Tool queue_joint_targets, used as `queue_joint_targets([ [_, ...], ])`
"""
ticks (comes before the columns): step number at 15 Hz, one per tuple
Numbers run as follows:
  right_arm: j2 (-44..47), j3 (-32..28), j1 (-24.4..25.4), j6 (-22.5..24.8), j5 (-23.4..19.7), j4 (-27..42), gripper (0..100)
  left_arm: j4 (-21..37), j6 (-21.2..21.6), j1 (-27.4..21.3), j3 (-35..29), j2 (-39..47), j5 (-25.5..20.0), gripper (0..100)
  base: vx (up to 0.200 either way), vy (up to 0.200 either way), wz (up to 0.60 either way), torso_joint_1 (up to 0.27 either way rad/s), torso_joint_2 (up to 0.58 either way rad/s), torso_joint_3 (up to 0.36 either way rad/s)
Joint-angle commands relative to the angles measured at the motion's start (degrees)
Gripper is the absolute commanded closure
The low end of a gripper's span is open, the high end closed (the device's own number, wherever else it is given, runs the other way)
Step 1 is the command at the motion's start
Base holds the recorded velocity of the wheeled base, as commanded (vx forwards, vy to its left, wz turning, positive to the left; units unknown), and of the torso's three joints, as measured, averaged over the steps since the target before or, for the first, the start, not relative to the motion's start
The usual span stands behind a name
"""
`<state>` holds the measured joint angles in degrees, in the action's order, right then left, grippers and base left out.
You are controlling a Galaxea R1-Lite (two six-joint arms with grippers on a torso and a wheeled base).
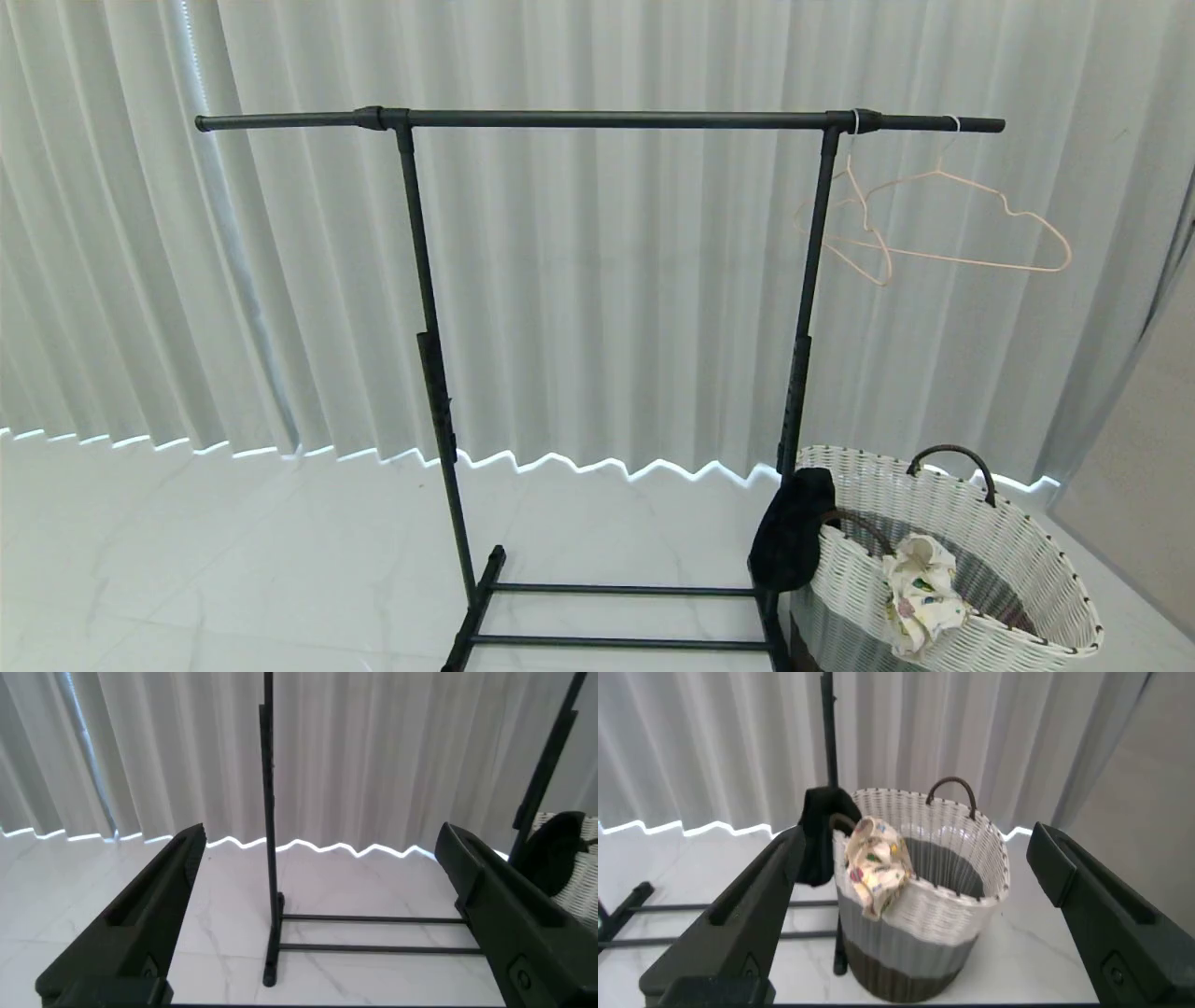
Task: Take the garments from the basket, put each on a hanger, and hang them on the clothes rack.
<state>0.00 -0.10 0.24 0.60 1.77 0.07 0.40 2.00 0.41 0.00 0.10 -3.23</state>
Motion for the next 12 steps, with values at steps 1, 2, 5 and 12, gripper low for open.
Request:
queue_joint_targets([
  [1,0.0,0.0,0.0,0.0,0.0,0.0,0,-0.1,0.0,0.0,0.0,0.1,0.0,0,0.200,0.000,0.00,0.007,0.00,-0.002],
  [2,0.0,0.0,0.0,0.0,0.0,0.0,0,-0.1,0.0,0.0,0.0,0.1,0.0,0,0.200,0.000,0.00,-0.002,0.00,-0.002],
  [5,0.0,0.0,0.0,0.0,0.0,0.0,0,-0.1,0.0,0.0,0.0,0.1,0.0,0,0.200,0.000,0.00,0.002,0.00,0.002],
  [12,0.0,0.0,0.0,-1.8,0.0,0.0,0,-0.1,-0.2,0.0,0.0,0.0,0.0,0,0.114,0.000,0.00,0.001,0.00,0.001],
])
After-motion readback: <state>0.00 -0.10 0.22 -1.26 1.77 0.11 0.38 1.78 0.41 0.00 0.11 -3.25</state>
